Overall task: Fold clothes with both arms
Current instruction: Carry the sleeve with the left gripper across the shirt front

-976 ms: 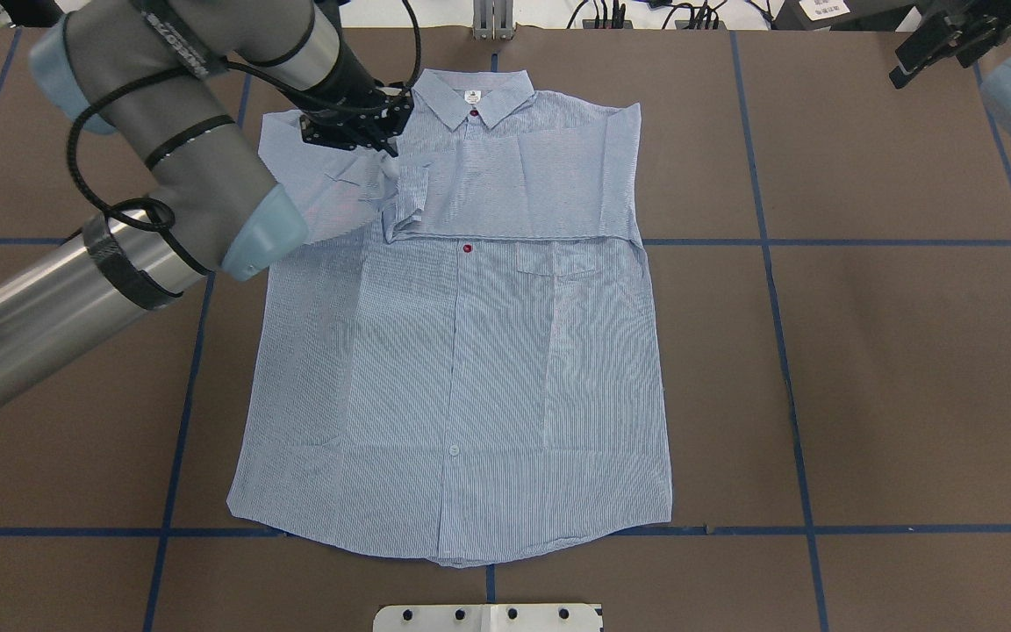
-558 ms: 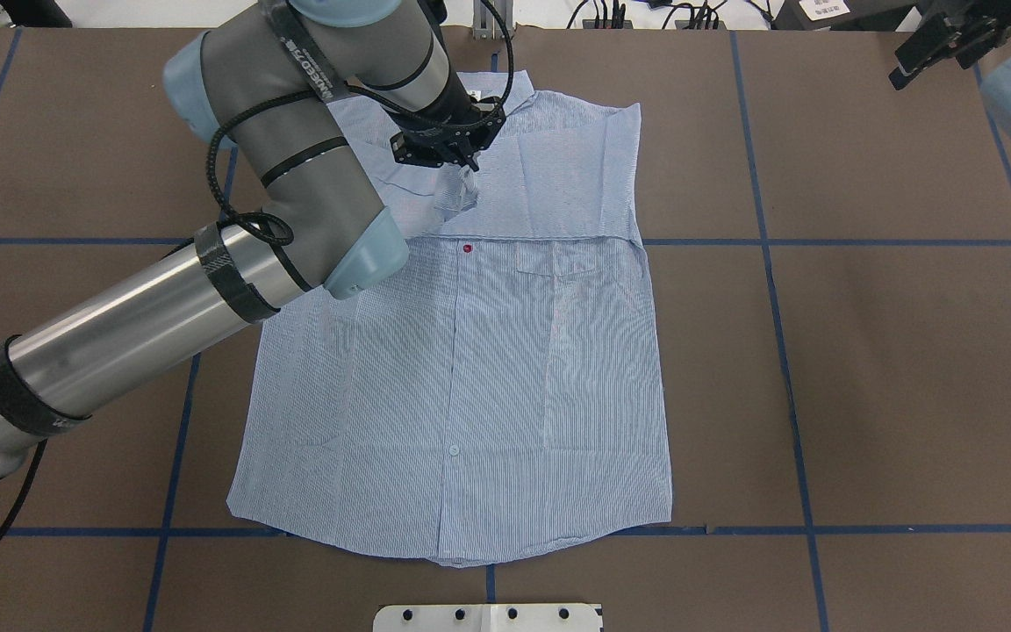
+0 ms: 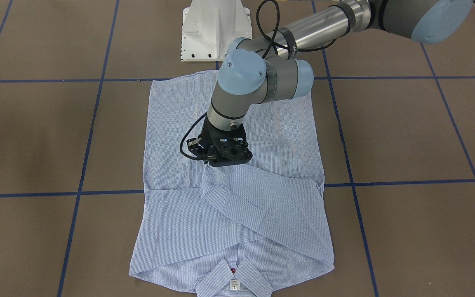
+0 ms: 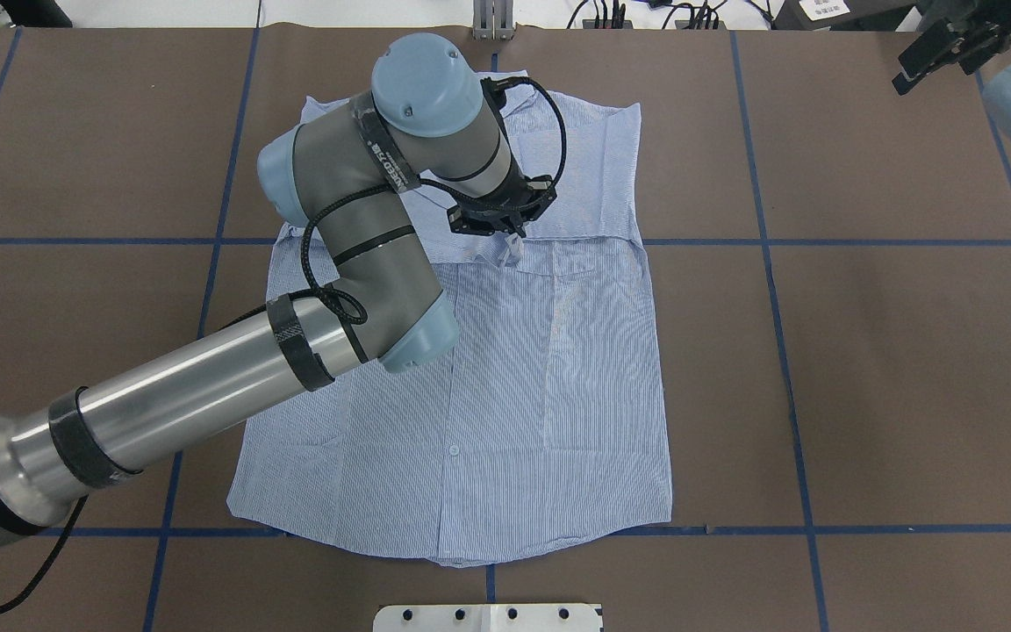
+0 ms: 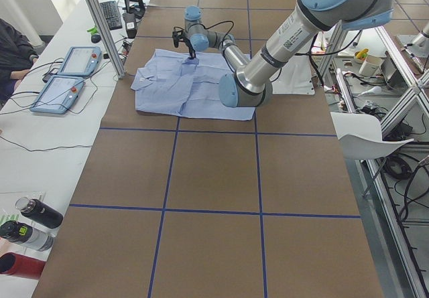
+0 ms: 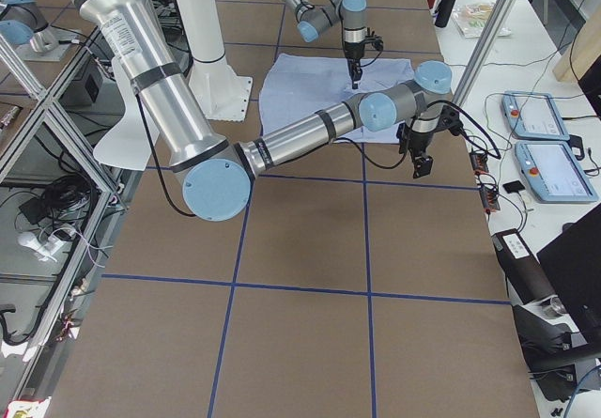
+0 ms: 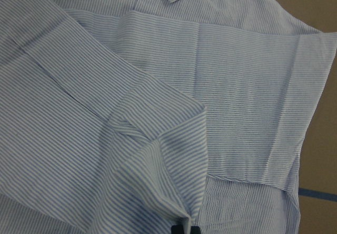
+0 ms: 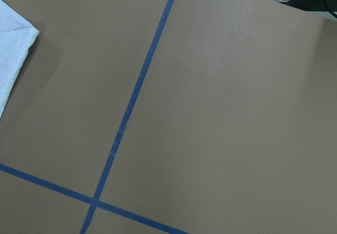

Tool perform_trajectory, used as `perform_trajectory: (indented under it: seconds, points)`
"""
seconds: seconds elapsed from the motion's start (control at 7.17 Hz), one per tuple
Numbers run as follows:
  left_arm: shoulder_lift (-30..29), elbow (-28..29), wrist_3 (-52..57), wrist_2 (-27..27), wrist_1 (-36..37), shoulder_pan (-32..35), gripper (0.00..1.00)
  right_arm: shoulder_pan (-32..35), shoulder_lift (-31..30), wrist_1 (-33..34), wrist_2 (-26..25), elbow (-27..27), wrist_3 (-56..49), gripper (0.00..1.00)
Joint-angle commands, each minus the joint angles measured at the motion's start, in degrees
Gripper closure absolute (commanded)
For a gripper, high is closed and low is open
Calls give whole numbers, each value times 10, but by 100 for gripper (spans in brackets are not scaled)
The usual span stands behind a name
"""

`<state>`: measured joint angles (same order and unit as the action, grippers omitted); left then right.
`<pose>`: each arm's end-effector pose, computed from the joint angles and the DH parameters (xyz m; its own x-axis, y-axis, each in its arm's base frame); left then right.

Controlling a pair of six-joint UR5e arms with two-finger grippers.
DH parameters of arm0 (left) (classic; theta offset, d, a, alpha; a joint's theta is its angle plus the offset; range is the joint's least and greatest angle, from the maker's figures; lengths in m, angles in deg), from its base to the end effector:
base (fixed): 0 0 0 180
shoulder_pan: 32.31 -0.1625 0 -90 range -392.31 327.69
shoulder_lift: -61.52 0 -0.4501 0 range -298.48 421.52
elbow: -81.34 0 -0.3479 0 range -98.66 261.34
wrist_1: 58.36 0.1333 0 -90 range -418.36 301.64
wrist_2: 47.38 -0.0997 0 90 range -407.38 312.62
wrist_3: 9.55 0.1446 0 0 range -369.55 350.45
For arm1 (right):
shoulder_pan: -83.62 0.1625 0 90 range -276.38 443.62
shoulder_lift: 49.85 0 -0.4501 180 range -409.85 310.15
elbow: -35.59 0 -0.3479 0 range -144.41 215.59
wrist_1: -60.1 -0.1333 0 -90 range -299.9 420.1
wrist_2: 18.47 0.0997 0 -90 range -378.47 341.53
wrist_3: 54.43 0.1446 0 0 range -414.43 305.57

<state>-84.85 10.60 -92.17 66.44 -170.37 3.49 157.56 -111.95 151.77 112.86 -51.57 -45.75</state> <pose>0.6188 -0.5386 0.1842 0.4455 -0.1764 -0.8778 0.1984 0.9755 -0.0953 -0.1464 -0.6451 0.4730 0.6800 -0.3213 0.6591 0.1530 0.9413 0.3010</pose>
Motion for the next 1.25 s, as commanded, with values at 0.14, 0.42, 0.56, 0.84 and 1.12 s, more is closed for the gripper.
perform_trajectory:
  seconds: [0.14, 0.42, 0.56, 0.84, 1.12]
  points:
    - [-5, 33, -1, -1, -65, -39, 45, 0, 0, 0, 1, 1, 0, 0]
    - [-14, 33, -2, -1, -93, -60, 6, 0, 1, 0, 1, 0, 0, 0]
    - [-17, 32, -2, -1, -101, -69, 1, 0, 1, 0, 1, 0, 1, 0]
    - [-13, 2, 1, 6, -90, -69, 0, -12, -2, -1, 0, -22, 83, 0]
    - [41, -98, 19, 6, -11, -68, 0, -70, -48, -1, -18, -120, 214, 0]
